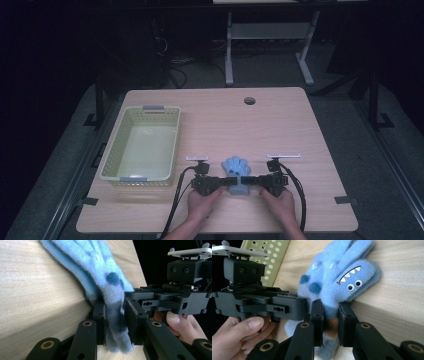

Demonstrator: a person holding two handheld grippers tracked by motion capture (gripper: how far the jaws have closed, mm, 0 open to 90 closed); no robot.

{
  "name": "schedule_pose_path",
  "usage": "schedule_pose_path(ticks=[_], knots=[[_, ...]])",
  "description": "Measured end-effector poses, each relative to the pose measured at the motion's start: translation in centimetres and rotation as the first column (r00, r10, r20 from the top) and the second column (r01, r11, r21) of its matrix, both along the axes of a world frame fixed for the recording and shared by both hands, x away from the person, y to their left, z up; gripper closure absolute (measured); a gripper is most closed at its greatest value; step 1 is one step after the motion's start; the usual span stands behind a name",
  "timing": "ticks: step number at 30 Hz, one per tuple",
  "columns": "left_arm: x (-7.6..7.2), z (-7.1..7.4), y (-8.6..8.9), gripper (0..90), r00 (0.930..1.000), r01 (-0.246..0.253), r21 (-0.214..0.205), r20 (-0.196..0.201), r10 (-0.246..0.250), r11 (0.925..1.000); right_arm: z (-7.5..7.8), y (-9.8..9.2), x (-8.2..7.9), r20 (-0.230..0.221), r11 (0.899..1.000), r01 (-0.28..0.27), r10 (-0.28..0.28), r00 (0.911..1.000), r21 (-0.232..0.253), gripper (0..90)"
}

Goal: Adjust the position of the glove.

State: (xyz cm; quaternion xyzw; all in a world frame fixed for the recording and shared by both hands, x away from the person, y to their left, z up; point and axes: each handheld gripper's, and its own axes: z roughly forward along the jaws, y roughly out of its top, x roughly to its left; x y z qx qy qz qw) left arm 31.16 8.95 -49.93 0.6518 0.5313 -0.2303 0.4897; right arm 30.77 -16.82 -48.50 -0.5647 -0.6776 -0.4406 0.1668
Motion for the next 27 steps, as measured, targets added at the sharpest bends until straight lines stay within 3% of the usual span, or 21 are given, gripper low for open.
schedule_pose_path(ticks=[17, 27], knots=[[0.0, 0.7, 0.3, 75.0, 0.9984, 0.027, -0.002, 0.05, -0.026, 0.9996, 0.3, 0.0, -0.4, 0.015, 0.999, 0.008, -0.009, 0.9999, 0.045, 78.2], [-0.1, 1.9, 0.4, 75.3, 0.9953, 0.038, -0.006, 0.089, -0.037, 0.9993, 1.3, 0.0, -0.8, 0.056, 0.998, 0.016, -0.019, 0.9983, 0.062, 78.4]])
